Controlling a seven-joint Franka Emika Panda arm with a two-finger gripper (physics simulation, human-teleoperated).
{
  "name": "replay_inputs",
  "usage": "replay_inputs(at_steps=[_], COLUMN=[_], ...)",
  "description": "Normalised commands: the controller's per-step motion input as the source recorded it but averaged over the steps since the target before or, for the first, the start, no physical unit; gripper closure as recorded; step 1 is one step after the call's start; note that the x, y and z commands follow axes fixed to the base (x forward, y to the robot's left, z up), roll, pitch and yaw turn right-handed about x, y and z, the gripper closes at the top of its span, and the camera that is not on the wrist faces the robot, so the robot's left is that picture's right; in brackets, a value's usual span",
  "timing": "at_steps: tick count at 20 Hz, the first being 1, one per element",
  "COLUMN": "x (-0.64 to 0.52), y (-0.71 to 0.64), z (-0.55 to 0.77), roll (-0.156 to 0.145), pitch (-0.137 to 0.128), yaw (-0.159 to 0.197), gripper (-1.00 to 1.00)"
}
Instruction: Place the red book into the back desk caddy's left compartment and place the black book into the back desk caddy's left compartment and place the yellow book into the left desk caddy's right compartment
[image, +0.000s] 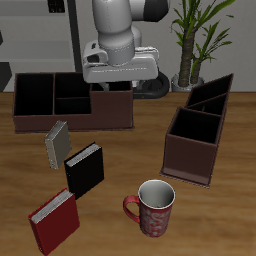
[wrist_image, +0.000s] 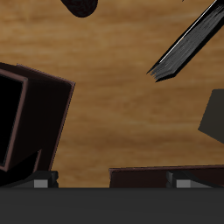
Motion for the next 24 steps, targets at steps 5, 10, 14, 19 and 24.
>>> replay_inputs(at_steps=[5, 10, 14, 19, 24], x=[0.31, 0.36, 0.44, 0.47, 0.38], y=[-0.31, -0.28, -0.26, -0.26, -0.27], z=[0.08, 0.07, 0.08, 0.05, 0.04], roll=[-0.025, -0.009, -0.051, 0.012, 0.024], pitch=[-0.05, -0.015, -0.034, -0.002, -0.013], yaw=[0.052, -0.039, 0.009, 0.001, -0.036], gripper=[-1.0, -1.0, -1.0, -1.0, -1.0])
